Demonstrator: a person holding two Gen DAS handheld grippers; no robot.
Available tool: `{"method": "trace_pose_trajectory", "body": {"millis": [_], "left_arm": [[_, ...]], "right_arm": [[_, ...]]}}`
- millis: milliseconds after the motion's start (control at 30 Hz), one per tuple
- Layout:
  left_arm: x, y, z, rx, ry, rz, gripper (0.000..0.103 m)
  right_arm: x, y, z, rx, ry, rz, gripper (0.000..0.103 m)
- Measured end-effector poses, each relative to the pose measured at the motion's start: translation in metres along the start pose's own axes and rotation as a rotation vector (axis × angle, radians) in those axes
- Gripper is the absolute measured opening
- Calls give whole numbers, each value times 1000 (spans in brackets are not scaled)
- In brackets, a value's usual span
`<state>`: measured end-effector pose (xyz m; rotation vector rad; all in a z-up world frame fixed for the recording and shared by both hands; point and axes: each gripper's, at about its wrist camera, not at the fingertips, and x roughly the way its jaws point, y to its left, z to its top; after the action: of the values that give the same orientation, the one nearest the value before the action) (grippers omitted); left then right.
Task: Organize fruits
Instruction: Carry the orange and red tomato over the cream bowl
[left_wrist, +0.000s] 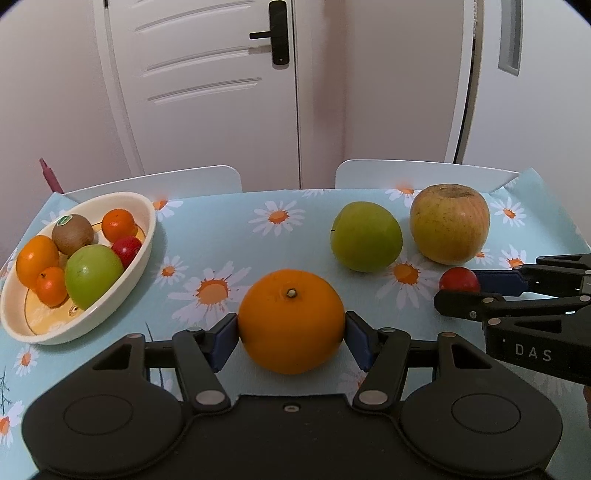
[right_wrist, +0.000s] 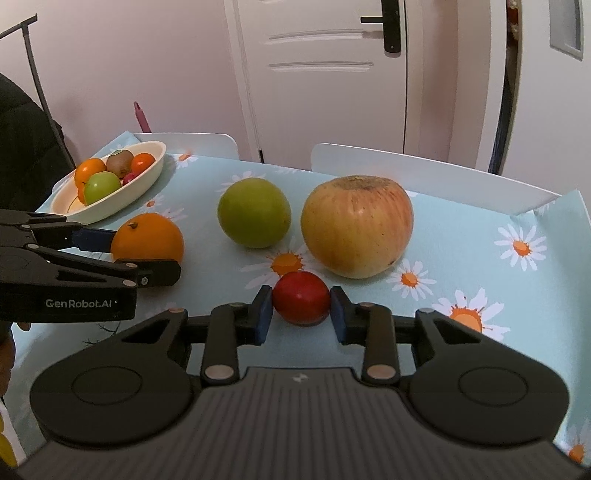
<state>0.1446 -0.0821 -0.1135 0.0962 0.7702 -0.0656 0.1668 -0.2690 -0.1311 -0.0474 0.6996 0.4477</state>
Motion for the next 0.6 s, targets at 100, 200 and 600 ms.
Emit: {"method": "trace_pose_trajectory", "body": {"millis": [100, 200, 600], "left_arm": [[-4, 3, -2, -19, 3, 7, 66], [-10, 6, -5, -43, 6, 17, 66], [-58, 31, 1, -124, -34, 58, 65]], "right_arm": [[-4, 4, 2, -5, 5, 9, 48], [-9, 8, 5, -9, 3, 14, 48], [-37, 46, 36, -63, -20, 73, 48]]}}
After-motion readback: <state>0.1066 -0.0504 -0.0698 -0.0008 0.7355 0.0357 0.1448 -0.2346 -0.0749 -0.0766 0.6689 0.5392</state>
